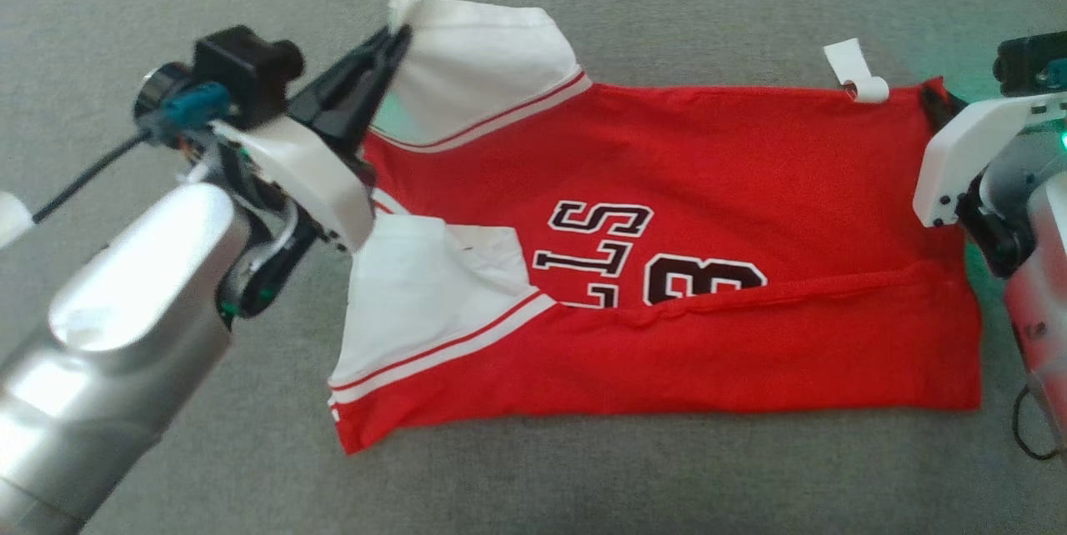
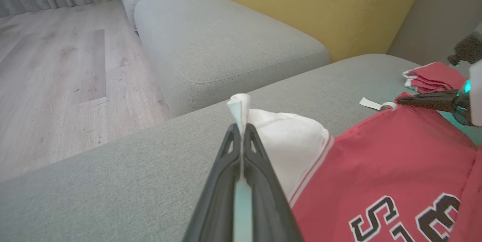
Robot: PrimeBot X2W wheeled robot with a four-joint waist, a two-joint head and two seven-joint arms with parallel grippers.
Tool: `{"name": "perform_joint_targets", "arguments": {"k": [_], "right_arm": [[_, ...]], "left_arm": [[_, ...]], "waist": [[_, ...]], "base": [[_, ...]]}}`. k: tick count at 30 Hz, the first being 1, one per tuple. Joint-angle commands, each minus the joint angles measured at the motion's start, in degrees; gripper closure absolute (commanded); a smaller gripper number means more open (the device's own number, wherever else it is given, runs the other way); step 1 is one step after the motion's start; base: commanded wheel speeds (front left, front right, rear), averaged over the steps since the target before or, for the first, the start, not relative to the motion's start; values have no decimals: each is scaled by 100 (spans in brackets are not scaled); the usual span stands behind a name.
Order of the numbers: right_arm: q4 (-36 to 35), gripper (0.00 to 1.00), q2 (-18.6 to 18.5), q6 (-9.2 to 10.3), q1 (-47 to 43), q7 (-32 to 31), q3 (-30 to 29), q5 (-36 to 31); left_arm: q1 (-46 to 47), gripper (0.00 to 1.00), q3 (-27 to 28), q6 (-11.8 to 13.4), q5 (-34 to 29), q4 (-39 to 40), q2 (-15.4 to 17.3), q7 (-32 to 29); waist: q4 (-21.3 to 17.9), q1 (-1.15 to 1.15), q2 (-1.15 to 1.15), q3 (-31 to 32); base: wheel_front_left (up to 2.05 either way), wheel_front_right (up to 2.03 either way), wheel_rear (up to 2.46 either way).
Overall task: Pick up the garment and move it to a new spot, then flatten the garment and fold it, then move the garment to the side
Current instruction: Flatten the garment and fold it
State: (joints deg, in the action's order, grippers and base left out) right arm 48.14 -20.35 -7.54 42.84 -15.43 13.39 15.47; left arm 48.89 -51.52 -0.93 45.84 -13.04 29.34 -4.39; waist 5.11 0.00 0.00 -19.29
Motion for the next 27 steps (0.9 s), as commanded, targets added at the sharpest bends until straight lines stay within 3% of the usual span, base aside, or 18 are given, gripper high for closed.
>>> {"name": "perform_joint_targets", "arguments": {"k": [1, 10, 18, 27], "right_arm": [[-138, 100, -31, 5, 120, 172, 95, 79], [-535, 100, 146, 5, 808, 971, 166, 692], [-305, 100, 392, 5, 1643, 1466, -6, 967], [31, 100, 277, 5, 1533, 1497, 365, 1194]], "left_arm": [[173, 100, 364, 58, 57, 35, 268, 61], [812, 100, 705, 145, -93, -753, 402, 350], [1892, 100, 875, -122, -285, -2011, 84, 846], [1830, 100, 567, -433, -337, -2530, -237, 1069]], "waist": [[-75, 0, 0, 25], [-451, 0, 0, -108], [-603, 0, 0, -323], [-422, 0, 0, -162]], "base": [[0, 0, 0], [0, 0, 0], [0, 0, 0], [0, 0, 0]]}}
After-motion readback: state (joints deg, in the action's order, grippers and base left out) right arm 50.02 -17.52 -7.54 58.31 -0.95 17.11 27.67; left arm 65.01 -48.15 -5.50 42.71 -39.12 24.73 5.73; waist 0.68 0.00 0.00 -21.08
